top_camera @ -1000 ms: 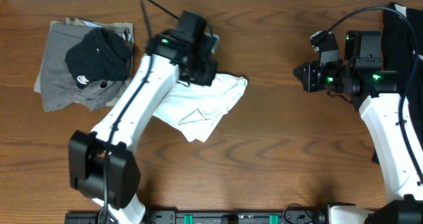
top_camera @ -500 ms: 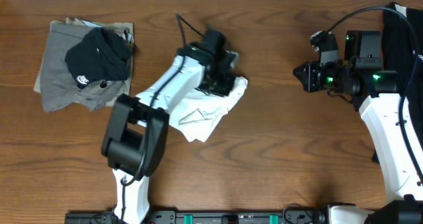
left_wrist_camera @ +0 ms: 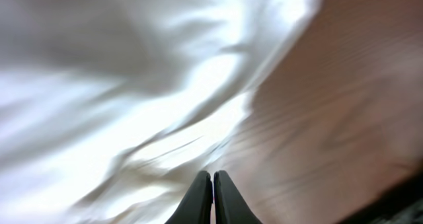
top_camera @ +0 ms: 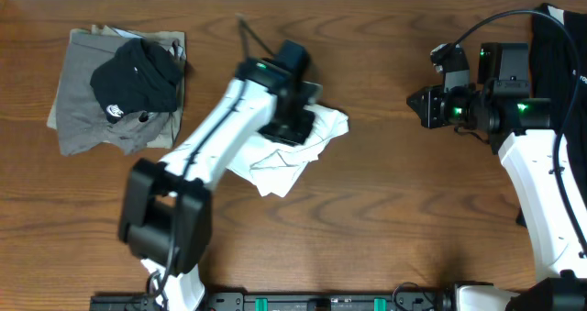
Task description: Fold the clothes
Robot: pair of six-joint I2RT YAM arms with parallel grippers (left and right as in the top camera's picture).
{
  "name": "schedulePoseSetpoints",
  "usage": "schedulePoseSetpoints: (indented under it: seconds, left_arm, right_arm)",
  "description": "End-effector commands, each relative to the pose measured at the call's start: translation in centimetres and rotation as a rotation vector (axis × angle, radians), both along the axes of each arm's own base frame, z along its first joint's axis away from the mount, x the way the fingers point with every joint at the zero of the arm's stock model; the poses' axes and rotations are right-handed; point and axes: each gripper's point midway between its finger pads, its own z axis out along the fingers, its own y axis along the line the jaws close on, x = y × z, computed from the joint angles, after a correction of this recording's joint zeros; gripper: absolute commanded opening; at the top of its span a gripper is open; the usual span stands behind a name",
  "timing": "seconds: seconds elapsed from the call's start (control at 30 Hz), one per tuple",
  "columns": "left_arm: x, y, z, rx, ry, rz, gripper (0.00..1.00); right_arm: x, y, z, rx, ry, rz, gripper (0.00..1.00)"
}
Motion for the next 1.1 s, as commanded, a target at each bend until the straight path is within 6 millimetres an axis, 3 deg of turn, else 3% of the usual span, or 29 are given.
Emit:
schedulePoseSetpoints:
  seconds: [0.0,0.13,0.23,0.47,0.63,0.8,0.93,1.07]
  left_arm:
    - [1.1,4.5,-0.7,0.138,-0.023,0.066,0.07]
    - [0.0,6.5,-4.4,0.160,0.034,0.102,0.06]
    - [-1.9,6.0,-5.9,0.106,0.111,0.103,0.06]
    - [-7.8,-1.1,-2.8,-0.244,0.368,0.019,0.06]
    - [-10.1,-2.5,-1.5,-0.253,0.390,-0.075,0.06]
    - [-9.1,-1.2,-0.6,-0.208,0.305,-0.077,0.06]
    - [-6.0,1.7,0.2,-0.112,0.170,0.013,0.06]
    - [-3.6,4.4,-0.7,0.004,0.060,0.045,0.06]
  right_arm:
    - [0.2,0.2,0.8,-0.005,-0.025,0.008,0.13]
    - [0.2,0.2,0.8,-0.005,-0.026,0.008,0.12]
    - [0.2,0.2,0.8,-0.005,-0.025,0.008,0.12]
    - [0.4,0.2,0.9,-0.004,-0.038,0.008,0.12]
    - [0.5,0.2,1.0,-0.005,-0.044,0.008,0.12]
    - [0.5,0.2,1.0,-0.005,-0.045,0.008,0.13]
    - [0.4,0.2,0.9,-0.004,-0.038,0.008,0.13]
    - [0.4,0.2,0.8,-0.004,-0.034,0.008,0.13]
